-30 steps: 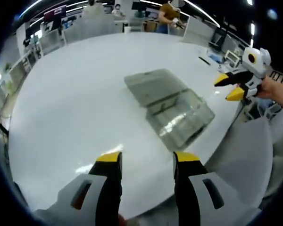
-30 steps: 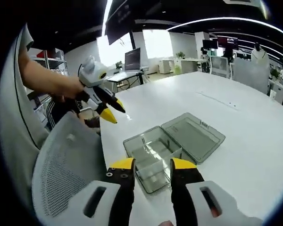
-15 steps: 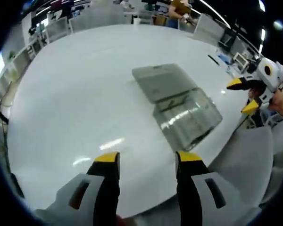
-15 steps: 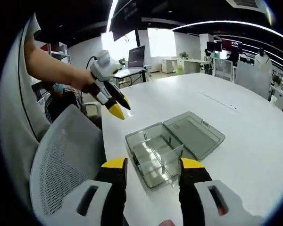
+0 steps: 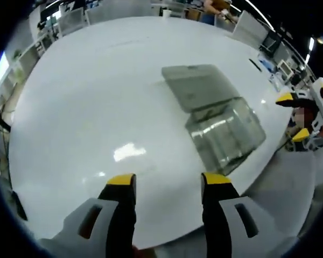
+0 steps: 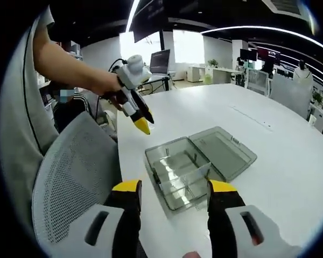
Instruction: Insert the divider into the dual guide fixture by aligning both edges with the guide slots and pushing it downward to the bottom, including one-sided entry, uneven engagement, binding, and posture correction.
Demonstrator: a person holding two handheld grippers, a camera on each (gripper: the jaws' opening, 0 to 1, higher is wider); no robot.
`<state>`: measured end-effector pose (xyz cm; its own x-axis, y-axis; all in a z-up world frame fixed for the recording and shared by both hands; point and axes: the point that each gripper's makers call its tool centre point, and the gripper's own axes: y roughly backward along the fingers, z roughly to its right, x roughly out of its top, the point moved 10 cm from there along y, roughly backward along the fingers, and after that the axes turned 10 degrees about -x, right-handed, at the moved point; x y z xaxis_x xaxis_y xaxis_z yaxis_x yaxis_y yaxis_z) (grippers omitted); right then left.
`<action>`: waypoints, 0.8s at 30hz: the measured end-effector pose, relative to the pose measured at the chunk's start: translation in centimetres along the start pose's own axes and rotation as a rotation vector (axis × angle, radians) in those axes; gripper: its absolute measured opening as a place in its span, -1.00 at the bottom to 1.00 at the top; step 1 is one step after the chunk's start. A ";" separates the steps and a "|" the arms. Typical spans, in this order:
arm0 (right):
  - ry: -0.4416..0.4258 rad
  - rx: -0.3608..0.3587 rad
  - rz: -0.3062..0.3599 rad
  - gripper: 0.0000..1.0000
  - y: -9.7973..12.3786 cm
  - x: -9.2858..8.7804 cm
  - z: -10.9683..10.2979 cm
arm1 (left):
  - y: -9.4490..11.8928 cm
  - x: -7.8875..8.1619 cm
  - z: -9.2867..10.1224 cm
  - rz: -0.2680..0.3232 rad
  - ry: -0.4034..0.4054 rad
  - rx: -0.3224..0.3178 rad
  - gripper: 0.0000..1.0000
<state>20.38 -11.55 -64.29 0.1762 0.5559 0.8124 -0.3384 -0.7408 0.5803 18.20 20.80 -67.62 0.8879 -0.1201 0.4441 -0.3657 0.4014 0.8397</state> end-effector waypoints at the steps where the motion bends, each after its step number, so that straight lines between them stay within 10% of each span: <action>1: 0.003 0.000 -0.001 -0.07 0.0 0.0 0.0 | -0.1 0.0 0.0 -0.006 0.001 0.004 -0.06; 24: 0.051 -0.004 -0.013 -0.02 0.5 -0.5 -0.1 | -2.1 -0.1 -1.5 -0.100 0.110 0.103 -0.07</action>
<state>20.08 -12.16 -64.37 0.1327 0.5839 0.8009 -0.3405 -0.7320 0.5901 19.32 21.35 -69.85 0.9442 -0.0526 0.3252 -0.2961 0.2968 0.9079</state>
